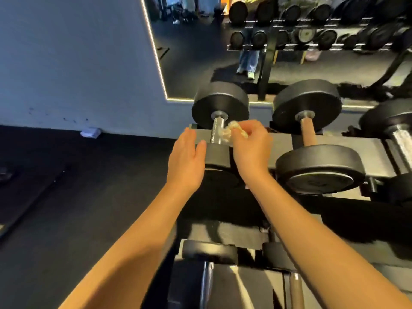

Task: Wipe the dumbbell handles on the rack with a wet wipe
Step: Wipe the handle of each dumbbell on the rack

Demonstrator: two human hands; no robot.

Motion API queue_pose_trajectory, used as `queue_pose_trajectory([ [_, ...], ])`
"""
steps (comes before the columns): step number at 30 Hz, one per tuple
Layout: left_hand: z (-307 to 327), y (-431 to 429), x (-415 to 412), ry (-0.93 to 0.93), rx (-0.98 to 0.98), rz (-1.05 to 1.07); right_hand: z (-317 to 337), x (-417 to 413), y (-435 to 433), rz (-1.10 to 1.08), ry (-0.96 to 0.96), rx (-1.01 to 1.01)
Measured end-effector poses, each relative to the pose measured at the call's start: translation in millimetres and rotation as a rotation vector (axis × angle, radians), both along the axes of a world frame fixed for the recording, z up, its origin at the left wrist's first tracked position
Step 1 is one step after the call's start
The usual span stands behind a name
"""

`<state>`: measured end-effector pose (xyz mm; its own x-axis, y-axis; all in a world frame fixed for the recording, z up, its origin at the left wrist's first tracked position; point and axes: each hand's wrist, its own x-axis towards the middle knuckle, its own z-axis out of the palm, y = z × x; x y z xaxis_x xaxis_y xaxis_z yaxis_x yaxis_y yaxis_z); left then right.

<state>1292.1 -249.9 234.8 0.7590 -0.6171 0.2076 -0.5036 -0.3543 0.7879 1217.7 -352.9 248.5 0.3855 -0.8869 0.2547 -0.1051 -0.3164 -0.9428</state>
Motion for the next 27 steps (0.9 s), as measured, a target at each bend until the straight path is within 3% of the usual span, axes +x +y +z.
queue_pose_trajectory([
  [6,1.0,-17.7,17.0,0.072,0.188,-0.025,-23.6,24.0,1.7,-0.040,0.016,0.056],
  [10,19.5,-48.4,31.8,0.116,0.324,0.078,-22.4,22.8,0.0,-0.043,0.043,0.091],
  [17,26.2,-58.9,27.1,0.192,0.158,0.177,-20.5,22.1,-1.0,-0.044,0.088,0.180],
  [22,24.8,-57.7,29.0,0.362,0.050,0.268,-17.3,23.5,0.0,-0.027,0.102,0.251],
  [27,26.4,-61.3,32.7,0.452,0.044,0.330,-16.7,21.8,1.2,0.014,0.073,0.303],
])
